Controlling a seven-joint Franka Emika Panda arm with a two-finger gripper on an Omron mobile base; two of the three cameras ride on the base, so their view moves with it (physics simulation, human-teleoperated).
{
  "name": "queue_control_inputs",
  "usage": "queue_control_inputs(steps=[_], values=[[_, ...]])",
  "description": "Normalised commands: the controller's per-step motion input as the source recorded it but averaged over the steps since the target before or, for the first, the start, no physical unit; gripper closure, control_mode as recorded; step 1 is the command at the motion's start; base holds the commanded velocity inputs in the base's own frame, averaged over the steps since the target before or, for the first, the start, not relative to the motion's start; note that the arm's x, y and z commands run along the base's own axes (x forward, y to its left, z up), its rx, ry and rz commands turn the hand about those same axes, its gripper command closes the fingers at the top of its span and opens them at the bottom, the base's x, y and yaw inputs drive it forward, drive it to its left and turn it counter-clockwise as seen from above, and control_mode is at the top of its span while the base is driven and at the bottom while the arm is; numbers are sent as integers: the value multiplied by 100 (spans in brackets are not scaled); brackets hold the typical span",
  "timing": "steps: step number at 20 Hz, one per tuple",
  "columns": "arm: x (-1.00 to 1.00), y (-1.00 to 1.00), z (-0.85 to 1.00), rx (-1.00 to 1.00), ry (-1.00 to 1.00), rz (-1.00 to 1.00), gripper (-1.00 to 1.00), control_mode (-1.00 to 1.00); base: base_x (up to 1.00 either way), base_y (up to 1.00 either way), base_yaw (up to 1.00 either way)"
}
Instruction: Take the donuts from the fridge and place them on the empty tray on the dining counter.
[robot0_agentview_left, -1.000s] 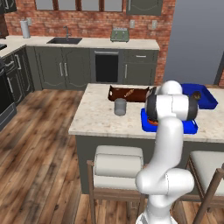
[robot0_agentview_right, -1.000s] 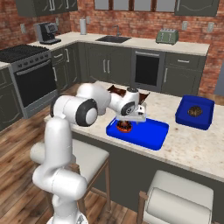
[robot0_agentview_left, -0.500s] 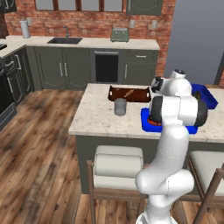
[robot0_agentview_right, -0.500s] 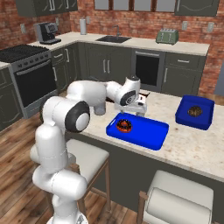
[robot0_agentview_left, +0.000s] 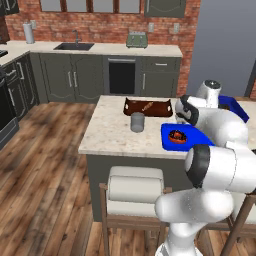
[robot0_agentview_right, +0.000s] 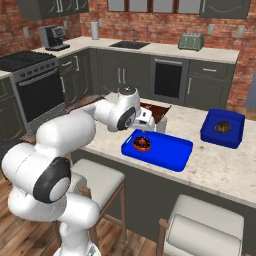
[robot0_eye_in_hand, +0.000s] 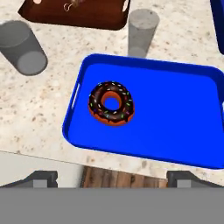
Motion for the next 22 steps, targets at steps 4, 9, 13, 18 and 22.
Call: queue_control_inputs(steps=[4,9,13,18,22], values=[[-97,13,100,-2,13,0,-100,-100,0,0,0],[-100,36,52,0,-26,0,-100,-100,0,0,0],[-100,59,71,0,-39,0,-100,-100,0,0,0],[-100,52,85,0,-17,0,-100,-100,0,0,0],[-100,2,92,0,0,0,-100,-100,0,0,0]])
